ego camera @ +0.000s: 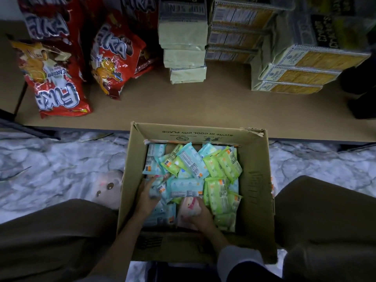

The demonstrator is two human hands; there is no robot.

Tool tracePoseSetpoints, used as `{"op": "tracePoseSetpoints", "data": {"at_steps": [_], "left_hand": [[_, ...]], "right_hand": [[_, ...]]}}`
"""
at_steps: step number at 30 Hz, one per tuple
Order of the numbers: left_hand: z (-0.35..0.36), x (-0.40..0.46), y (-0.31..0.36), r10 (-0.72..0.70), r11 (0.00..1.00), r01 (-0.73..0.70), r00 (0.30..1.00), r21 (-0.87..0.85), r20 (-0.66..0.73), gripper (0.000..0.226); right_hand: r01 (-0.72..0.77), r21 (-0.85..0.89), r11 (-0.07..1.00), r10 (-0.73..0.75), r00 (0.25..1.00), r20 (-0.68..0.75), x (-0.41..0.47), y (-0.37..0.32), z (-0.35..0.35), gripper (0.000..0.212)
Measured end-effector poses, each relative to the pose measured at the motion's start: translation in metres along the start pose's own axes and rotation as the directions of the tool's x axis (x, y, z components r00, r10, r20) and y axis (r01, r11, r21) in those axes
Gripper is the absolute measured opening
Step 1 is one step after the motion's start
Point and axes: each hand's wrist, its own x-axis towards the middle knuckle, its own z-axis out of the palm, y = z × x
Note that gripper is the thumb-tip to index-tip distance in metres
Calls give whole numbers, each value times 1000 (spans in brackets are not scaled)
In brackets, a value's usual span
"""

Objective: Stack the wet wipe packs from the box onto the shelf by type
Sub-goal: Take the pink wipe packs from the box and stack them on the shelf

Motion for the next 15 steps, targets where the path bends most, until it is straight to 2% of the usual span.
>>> {"op": "tracePoseSetpoints", "data": {"at_steps": [2,5,8,13,15], "left_hand": [[2,-3,1,-16,1000,16,1000,24,-1,66],[5,-5,1,-3,999,4,1000,45,-17,61],[6,-7,7,-35,999,35,999,40,6,56],[9,-12,6,-71,996,71,997,-59,-8,55],[16,-21,8,-149,981,155,987,-116,63,49]], "right_hand": [[8,-28,1000,-10,997,-80,0,-6,8,87],[41,-33,999,-44,991,-123,4,-5,13,87],[23,106,994,-12,995,-104,3,-5,7,80],[-24,344,939,19,1000,17,-16,-11,-22,48],[-27,452,891,17,999,27,-27,-13,-29,44]]}}
